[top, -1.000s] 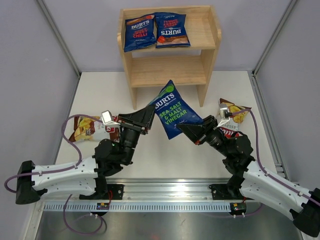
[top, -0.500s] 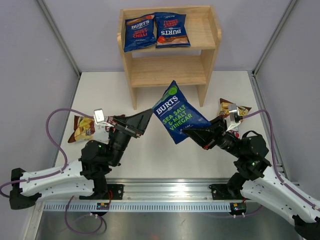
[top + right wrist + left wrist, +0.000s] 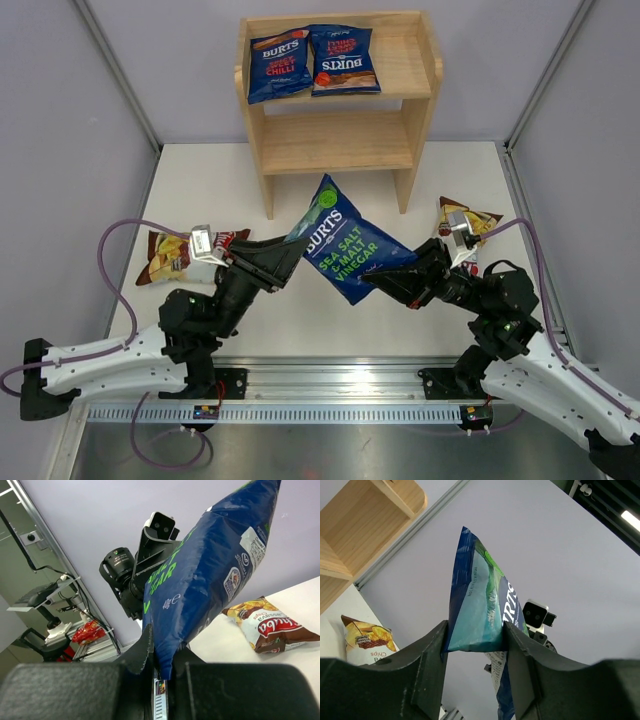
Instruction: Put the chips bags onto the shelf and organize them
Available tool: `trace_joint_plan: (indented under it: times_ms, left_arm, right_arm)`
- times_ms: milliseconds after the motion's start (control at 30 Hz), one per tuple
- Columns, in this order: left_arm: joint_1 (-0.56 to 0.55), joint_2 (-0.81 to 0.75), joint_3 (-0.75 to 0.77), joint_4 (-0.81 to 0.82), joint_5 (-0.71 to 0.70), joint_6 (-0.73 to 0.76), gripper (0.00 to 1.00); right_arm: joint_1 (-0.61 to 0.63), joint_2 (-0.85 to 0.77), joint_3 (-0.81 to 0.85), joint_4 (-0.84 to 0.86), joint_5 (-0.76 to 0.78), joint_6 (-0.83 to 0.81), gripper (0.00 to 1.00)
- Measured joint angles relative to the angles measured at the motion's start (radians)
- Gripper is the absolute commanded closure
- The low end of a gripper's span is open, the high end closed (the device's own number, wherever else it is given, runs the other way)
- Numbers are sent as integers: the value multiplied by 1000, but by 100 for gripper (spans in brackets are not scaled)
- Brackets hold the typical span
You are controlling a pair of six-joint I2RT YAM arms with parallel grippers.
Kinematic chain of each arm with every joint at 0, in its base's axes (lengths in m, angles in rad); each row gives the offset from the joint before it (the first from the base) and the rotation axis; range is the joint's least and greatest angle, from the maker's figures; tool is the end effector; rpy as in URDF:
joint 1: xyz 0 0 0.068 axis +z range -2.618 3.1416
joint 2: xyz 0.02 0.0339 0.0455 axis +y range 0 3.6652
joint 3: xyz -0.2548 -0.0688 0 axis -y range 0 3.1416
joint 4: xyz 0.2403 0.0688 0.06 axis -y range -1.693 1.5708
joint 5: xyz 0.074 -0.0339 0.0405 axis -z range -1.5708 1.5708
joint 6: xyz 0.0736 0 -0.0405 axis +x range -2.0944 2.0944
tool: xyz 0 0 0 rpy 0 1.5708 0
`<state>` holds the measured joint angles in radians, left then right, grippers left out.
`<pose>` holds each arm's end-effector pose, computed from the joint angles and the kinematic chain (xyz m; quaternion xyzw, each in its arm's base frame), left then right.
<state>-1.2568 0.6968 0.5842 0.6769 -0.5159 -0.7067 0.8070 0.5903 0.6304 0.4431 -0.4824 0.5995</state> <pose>0.0922 -0.1664 0.3835 -0.0884 0.5095 -0.6359 0.5729 0.0924 0.1459 0.3896 -0.2553 0.4785 0.6317 0.5539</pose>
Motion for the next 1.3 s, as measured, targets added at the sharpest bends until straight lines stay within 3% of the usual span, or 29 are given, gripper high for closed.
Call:
trace_joint_plan:
  times_ms: [100, 333, 433, 467, 900, 967, 1033, 1067, 1300]
  left_arm:
    - [-1, -43, -29, 16, 13, 39, 59]
    - [-1, -93, -56, 41, 60, 151, 88]
    - [-1, -105, -56, 27, 79, 200, 91]
    - [-1, -113, -57, 20, 86, 212, 98]
    - [-13, -219, -105, -110, 169, 311, 100]
    - [-14, -230, -105, -121, 175, 316, 90]
    - [-13, -243, -105, -127, 156, 326, 66]
    - [-9, -256, -103, -125, 128, 330, 60]
    - [0, -307, 5, -235, -104, 286, 37]
  right_arm:
    - [0, -13, 0, -30, -10, 0, 100]
    - [0, -14, 0, -72, -35, 4, 100]
    - [0, -17, 18, -124, -33, -2, 100]
    - [0, -19, 29, -152, -32, -4, 100]
    - [5, -60, 84, -404, -16, -29, 100]
    - [5, -60, 89, -412, -14, -29, 100]
    - [5, -62, 90, -414, -2, -27, 100]
    - [5, -65, 93, -414, 9, -26, 100]
    - [5, -47, 225, -427, 157, -27, 100]
